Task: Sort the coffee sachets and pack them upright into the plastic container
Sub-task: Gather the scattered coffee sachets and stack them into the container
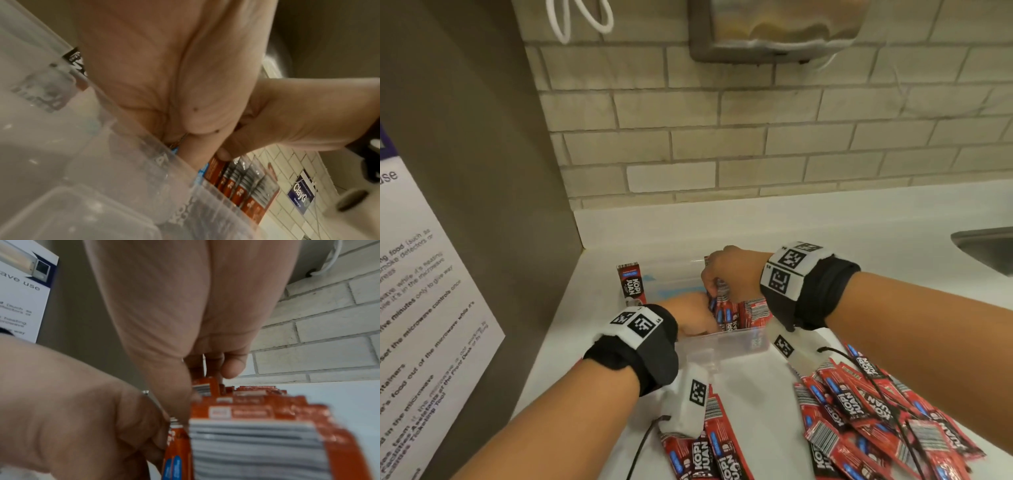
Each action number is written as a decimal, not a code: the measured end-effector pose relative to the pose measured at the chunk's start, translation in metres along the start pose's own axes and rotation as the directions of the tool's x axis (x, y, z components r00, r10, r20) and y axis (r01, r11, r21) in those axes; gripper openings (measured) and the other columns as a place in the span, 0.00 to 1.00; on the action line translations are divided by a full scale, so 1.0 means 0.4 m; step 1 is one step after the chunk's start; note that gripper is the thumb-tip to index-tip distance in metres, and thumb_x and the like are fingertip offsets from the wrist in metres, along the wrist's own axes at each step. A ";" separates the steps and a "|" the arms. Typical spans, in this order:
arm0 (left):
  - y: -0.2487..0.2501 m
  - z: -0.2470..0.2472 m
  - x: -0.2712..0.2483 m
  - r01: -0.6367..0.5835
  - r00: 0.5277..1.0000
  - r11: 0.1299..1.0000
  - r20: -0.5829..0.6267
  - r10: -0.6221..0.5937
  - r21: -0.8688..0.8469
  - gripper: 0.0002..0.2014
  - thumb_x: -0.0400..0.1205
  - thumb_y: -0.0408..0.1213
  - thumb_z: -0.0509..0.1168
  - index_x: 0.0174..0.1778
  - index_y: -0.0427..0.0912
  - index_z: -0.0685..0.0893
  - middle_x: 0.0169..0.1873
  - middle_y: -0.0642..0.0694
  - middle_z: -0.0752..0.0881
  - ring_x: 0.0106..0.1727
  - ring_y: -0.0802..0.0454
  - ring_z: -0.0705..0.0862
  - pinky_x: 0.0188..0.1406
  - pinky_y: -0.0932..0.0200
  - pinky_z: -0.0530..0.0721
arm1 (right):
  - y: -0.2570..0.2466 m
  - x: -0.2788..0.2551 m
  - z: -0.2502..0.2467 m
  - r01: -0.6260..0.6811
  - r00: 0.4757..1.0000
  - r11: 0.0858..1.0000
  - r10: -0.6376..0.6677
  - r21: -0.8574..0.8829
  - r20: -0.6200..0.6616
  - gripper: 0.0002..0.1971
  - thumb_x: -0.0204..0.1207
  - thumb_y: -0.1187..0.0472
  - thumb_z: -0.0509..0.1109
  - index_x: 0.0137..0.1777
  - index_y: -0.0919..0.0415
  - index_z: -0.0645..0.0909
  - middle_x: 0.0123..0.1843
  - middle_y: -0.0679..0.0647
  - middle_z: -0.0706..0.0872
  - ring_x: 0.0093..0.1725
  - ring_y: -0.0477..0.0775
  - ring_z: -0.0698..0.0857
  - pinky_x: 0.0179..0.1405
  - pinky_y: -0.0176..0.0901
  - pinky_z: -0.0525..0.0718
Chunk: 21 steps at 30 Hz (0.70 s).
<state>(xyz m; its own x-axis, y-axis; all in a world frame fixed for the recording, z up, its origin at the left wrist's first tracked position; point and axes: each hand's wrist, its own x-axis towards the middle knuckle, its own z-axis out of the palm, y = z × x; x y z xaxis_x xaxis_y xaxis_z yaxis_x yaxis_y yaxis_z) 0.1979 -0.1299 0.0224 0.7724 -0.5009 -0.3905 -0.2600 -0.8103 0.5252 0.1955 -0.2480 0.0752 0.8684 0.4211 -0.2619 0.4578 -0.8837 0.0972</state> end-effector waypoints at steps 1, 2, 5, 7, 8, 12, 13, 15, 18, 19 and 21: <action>0.001 0.003 0.002 -0.010 1.000 1.000 0.002 0.010 0.005 0.19 0.81 0.36 0.66 0.68 0.40 0.79 0.64 0.40 0.83 0.64 0.44 0.80 0.67 0.56 0.75 | 0.001 -0.001 0.001 0.000 1.000 1.000 0.000 0.006 -0.007 0.16 0.71 0.67 0.71 0.58 0.55 0.81 0.61 0.57 0.78 0.60 0.59 0.77 0.61 0.51 0.80; 0.001 0.005 0.001 -0.015 1.000 1.000 0.002 0.015 0.010 0.19 0.81 0.37 0.66 0.68 0.40 0.79 0.64 0.40 0.82 0.64 0.44 0.80 0.68 0.55 0.75 | 0.002 -0.004 0.000 0.001 1.000 1.000 -0.001 0.016 -0.016 0.17 0.70 0.65 0.72 0.60 0.55 0.80 0.61 0.56 0.77 0.61 0.59 0.77 0.61 0.50 0.79; 0.000 0.010 0.014 -0.024 1.000 1.000 0.003 0.024 0.021 0.17 0.81 0.36 0.66 0.66 0.38 0.81 0.63 0.38 0.83 0.63 0.42 0.81 0.69 0.49 0.77 | 0.009 -0.023 -0.004 -0.008 0.999 0.997 0.012 0.077 -0.046 0.25 0.70 0.62 0.74 0.68 0.53 0.75 0.65 0.56 0.75 0.64 0.58 0.75 0.62 0.46 0.76; -0.001 0.013 0.021 -0.026 1.000 1.000 0.008 0.025 0.008 0.17 0.81 0.35 0.66 0.65 0.37 0.81 0.62 0.38 0.84 0.64 0.40 0.81 0.68 0.48 0.77 | 0.017 -0.044 -0.008 -0.026 0.994 0.990 0.040 0.136 -0.101 0.27 0.71 0.62 0.73 0.71 0.51 0.72 0.66 0.56 0.74 0.65 0.57 0.74 0.62 0.45 0.75; 0.000 0.012 0.024 -0.030 0.999 1.000 0.018 0.031 -0.008 0.17 0.81 0.35 0.66 0.66 0.38 0.81 0.63 0.39 0.83 0.64 0.41 0.80 0.69 0.48 0.77 | 0.022 -0.056 -0.010 -0.034 0.989 0.983 0.059 0.180 -0.133 0.27 0.72 0.61 0.72 0.71 0.50 0.71 0.66 0.56 0.74 0.65 0.57 0.74 0.62 0.45 0.75; 0.004 0.018 0.037 0.005 0.997 1.000 0.078 -0.006 0.009 0.19 0.81 0.38 0.65 0.69 0.43 0.79 0.65 0.42 0.83 0.64 0.44 0.80 0.70 0.49 0.77 | 0.055 -0.106 0.003 -0.039 0.951 0.868 0.185 0.494 -0.249 0.21 0.75 0.60 0.71 0.68 0.51 0.75 0.64 0.56 0.75 0.61 0.56 0.75 0.61 0.46 0.77; 0.004 0.022 0.043 0.015 0.995 0.999 0.095 -0.018 0.034 0.19 0.81 0.39 0.63 0.69 0.44 0.79 0.64 0.42 0.83 0.63 0.43 0.80 0.69 0.48 0.77 | 0.063 -0.116 0.015 -0.039 0.934 0.817 0.235 0.576 -0.271 0.20 0.75 0.60 0.70 0.67 0.52 0.75 0.64 0.56 0.75 0.60 0.54 0.76 0.56 0.41 0.77; 0.003 0.028 0.057 0.021 0.994 0.999 0.102 -0.026 0.049 0.19 0.81 0.41 0.62 0.68 0.45 0.79 0.63 0.42 0.83 0.63 0.42 0.81 0.68 0.49 0.78 | 0.076 -0.131 0.046 -0.038 0.897 0.695 0.341 0.718 -0.282 0.19 0.76 0.61 0.70 0.66 0.52 0.74 0.65 0.53 0.74 0.58 0.50 0.75 0.44 0.28 0.74; 0.017 0.029 0.049 -0.018 0.999 1.000 0.038 0.017 0.023 0.19 0.80 0.40 0.63 0.68 0.42 0.80 0.63 0.42 0.84 0.64 0.44 0.81 0.58 0.57 0.76 | 0.089 -0.140 0.091 -0.032 0.842 0.500 0.480 0.865 -0.246 0.19 0.77 0.62 0.69 0.66 0.51 0.72 0.65 0.50 0.75 0.56 0.51 0.77 0.43 0.31 0.75; 0.019 0.029 0.047 -0.049 0.999 0.999 0.015 0.049 0.005 0.18 0.81 0.38 0.63 0.68 0.42 0.80 0.63 0.43 0.83 0.64 0.46 0.80 0.58 0.60 0.73 | 0.093 -0.141 0.104 -0.023 0.825 0.440 0.516 0.898 -0.232 0.18 0.77 0.63 0.69 0.64 0.51 0.72 0.65 0.51 0.76 0.56 0.53 0.78 0.46 0.36 0.76; 0.020 0.026 0.045 -0.088 0.995 0.995 -0.042 0.086 -0.044 0.18 0.81 0.32 0.64 0.67 0.41 0.80 0.63 0.42 0.83 0.64 0.45 0.80 0.56 0.64 0.72 | 0.097 -0.144 0.123 -0.003 0.795 0.340 0.572 0.940 -0.204 0.17 0.77 0.65 0.68 0.63 0.51 0.72 0.64 0.51 0.77 0.55 0.54 0.79 0.50 0.43 0.77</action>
<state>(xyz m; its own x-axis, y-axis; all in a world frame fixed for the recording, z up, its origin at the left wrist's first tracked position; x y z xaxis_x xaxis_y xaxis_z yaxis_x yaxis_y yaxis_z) 0.2036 -0.1487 0.0116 0.7705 -0.5558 -0.3121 -0.3014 -0.7491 0.5900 0.1539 -0.3167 0.0468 0.9907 -0.1291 0.0434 -0.0262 -0.4940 -0.8691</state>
